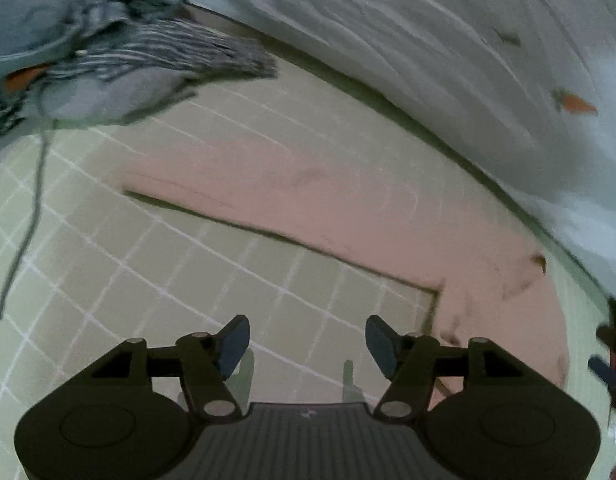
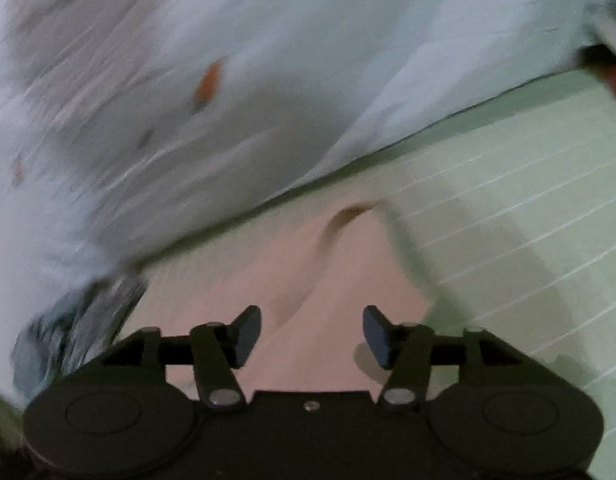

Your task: Fold clothes

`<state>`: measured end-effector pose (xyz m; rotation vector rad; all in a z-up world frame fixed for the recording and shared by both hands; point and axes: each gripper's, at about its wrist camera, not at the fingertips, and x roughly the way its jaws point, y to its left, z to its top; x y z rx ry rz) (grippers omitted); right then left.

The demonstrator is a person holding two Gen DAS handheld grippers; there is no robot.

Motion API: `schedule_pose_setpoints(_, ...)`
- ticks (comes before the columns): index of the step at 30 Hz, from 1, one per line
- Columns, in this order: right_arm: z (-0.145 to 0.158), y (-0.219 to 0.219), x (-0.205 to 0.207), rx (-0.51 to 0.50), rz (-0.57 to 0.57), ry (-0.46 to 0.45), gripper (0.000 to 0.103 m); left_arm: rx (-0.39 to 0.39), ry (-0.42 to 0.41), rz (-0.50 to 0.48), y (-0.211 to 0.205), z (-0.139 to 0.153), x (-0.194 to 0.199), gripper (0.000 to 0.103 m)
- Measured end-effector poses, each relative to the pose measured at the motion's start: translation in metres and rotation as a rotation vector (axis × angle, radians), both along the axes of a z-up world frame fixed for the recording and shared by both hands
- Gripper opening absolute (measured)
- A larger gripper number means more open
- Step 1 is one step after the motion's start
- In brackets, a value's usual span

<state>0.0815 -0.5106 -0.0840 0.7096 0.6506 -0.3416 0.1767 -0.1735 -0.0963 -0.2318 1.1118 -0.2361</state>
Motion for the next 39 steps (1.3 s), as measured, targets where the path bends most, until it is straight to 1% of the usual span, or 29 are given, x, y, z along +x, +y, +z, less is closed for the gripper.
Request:
schedule_pose_setpoints(2, -0.010, -0.025, 0.000, 0.057, -0.076, 0.026, 0.059, 0.011, 0.012, -0.045, -0.013, -0.005, -0.002, 0.069)
schedule_pose_setpoints(4, -0.027, -0.038, 0.004, 0.134, -0.119, 0.049, 0.058, 0.026, 0.021, -0.086, -0.025, -0.010, -0.004, 0.070)
schedule_pose_setpoints(5, -0.036, -0.042, 0.005, 0.169, -0.127, 0.057, 0.056, 0.037, 0.028, -0.110, -0.032, -0.013, -0.006, 0.070)
schedule_pose_setpoints(7, -0.050, -0.047, 0.010, 0.229, -0.128, 0.064, 0.043, 0.055, 0.042, -0.143, -0.041, -0.017, -0.008, 0.070)
schedule_pose_setpoints(8, -0.053, -0.048, 0.013, 0.244, -0.127, 0.061, 0.030, 0.062, 0.046, -0.157, -0.044, -0.019, -0.009, 0.071)
schedule_pose_setpoints(9, -0.054, -0.048, 0.013, 0.246, -0.128, 0.058, 0.015, 0.069, 0.050, -0.170, -0.046, -0.022, -0.011, 0.071)
schedule_pose_setpoints(10, -0.053, -0.047, 0.011, 0.240, -0.128, 0.047, 0.010, 0.073, 0.051, -0.178, -0.048, -0.022, -0.012, 0.071)
schedule_pose_setpoints(12, -0.047, -0.045, 0.009, 0.206, -0.130, 0.018, 0.009, 0.083, 0.051, -0.193, -0.051, -0.023, -0.013, 0.071)
schedule_pose_setpoints(14, -0.032, -0.040, 0.004, 0.143, -0.123, 0.001, 0.008, 0.091, 0.050, -0.196, -0.049, -0.024, -0.013, 0.071)
schedule_pose_setpoints(16, -0.011, -0.031, -0.004, 0.038, -0.100, -0.018, 0.008, 0.104, 0.043, -0.191, -0.046, -0.024, -0.013, 0.071)
schedule_pose_setpoints(18, 0.014, -0.019, -0.014, -0.107, -0.061, -0.049, 0.008, 0.126, 0.032, -0.173, -0.042, -0.023, -0.009, 0.071)
schedule_pose_setpoints(21, 0.051, 0.005, -0.033, -0.350, -0.013, -0.114, 0.008, 0.158, 0.011, -0.136, -0.032, -0.022, 0.002, 0.071)
schedule_pose_setpoints(22, 0.059, 0.008, -0.040, -0.392, -0.017, -0.138, 0.008, 0.165, 0.006, -0.122, -0.029, -0.021, 0.006, 0.072)
schedule_pose_setpoints(23, 0.061, 0.005, -0.048, -0.380, -0.043, -0.158, 0.008, 0.167, 0.002, -0.097, -0.025, -0.022, 0.013, 0.074)
schedule_pose_setpoints(24, 0.055, -0.006, -0.054, -0.322, -0.093, -0.151, 0.008, 0.169, -0.002, -0.072, -0.021, -0.023, 0.020, 0.077)
schedule_pose_setpoints(25, 0.045, -0.021, -0.059, -0.252, -0.152, -0.129, 0.008, 0.171, -0.005, -0.047, -0.017, -0.024, 0.027, 0.077)
schedule_pose_setpoints(27, 0.020, -0.050, -0.067, -0.150, -0.281, -0.016, 0.008, 0.169, -0.001, -0.005, -0.015, -0.027, 0.043, 0.077)
schedule_pose_setpoints(28, 0.013, -0.057, -0.068, -0.126, -0.310, 0.016, 0.008, 0.170, -0.003, 0.003, -0.014, -0.028, 0.051, 0.077)
schedule_pose_setpoints(31, 0.004, -0.065, -0.066, -0.103, -0.324, 0.047, 0.010, 0.173, -0.007, 0.027, -0.013, -0.032, 0.073, 0.077)
schedule_pose_setpoints(33, -0.001, -0.071, -0.065, -0.087, -0.333, 0.067, 0.023, 0.181, -0.009, 0.043, -0.014, -0.034, 0.084, 0.078)
schedule_pose_setpoints(34, -0.004, -0.073, -0.064, -0.079, -0.338, 0.077, 0.028, 0.184, -0.010, 0.050, -0.014, -0.035, 0.089, 0.078)
schedule_pose_setpoints(35, -0.007, -0.076, -0.064, -0.071, -0.343, 0.088, 0.039, 0.184, -0.006, 0.056, -0.014, -0.037, 0.093, 0.079)
schedule_pose_setpoints(36, -0.010, -0.079, -0.063, -0.064, -0.348, 0.098, 0.042, 0.184, -0.003, 0.061, -0.015, -0.039, 0.097, 0.079)
schedule_pose_setpoints(39, -0.018, -0.087, -0.061, -0.033, -0.364, 0.126, 0.043, 0.193, -0.001, 0.078, -0.017, -0.046, 0.106, 0.079)
